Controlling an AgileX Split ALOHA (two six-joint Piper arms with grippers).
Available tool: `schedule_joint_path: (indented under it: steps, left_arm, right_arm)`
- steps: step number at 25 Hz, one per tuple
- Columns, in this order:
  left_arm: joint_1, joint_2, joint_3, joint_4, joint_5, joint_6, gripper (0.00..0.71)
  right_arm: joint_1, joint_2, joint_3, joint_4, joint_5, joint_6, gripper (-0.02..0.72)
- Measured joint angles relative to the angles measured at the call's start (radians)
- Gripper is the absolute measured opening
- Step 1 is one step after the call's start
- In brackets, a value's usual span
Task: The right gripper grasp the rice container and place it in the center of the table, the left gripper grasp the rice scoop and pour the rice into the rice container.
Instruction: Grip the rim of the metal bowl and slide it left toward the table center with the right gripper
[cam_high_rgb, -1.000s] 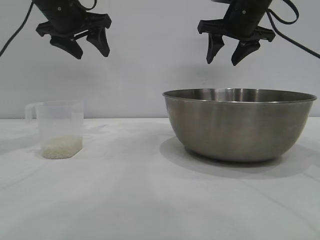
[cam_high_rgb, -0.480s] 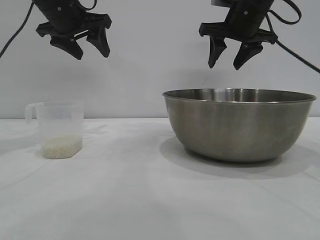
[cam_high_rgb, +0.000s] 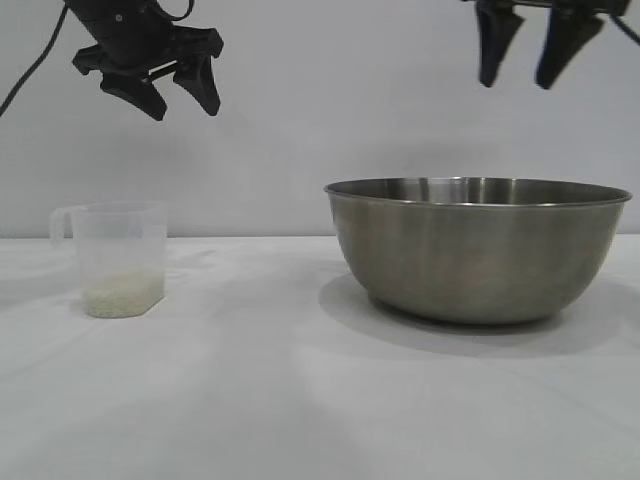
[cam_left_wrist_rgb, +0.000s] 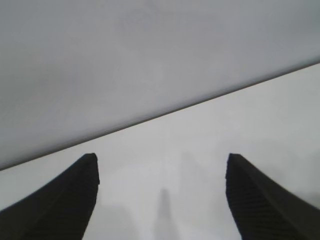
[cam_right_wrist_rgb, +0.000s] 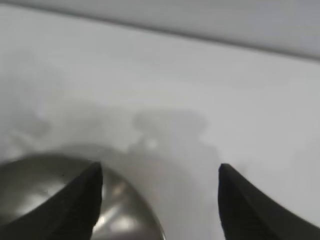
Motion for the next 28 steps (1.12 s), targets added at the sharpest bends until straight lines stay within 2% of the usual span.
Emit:
schedule_joint_path:
  steps: [4,17,21,25,28]
  left_arm:
    - [0.0,0.0,0.0,0.0,0.002,0.0,0.47]
    - [0.0,0.0,0.0,-0.002,-0.002,0.0,0.47]
    - [0.0,0.0,0.0,-0.002,-0.002,0.0,0.47]
    - [0.0,0.0,0.0,-0.002,-0.004,0.0,0.47]
    - [0.0,0.0,0.0,-0.002,-0.006,0.0,0.47]
  right_arm:
    - [0.0,0.0,0.005,0.022,0.002,-0.004,0.477]
    - [0.0,0.049,0.209,0.022,-0.004,-0.004,0.477]
    - [0.0,0.08,0.219,0.022,-0.006,-0.004,0.477]
    - [0.0,0.097,0.219,0.022,-0.011,-0.004,0.332]
    - [0.0,0.104,0.219,0.022,-0.011,-0.004,0.12]
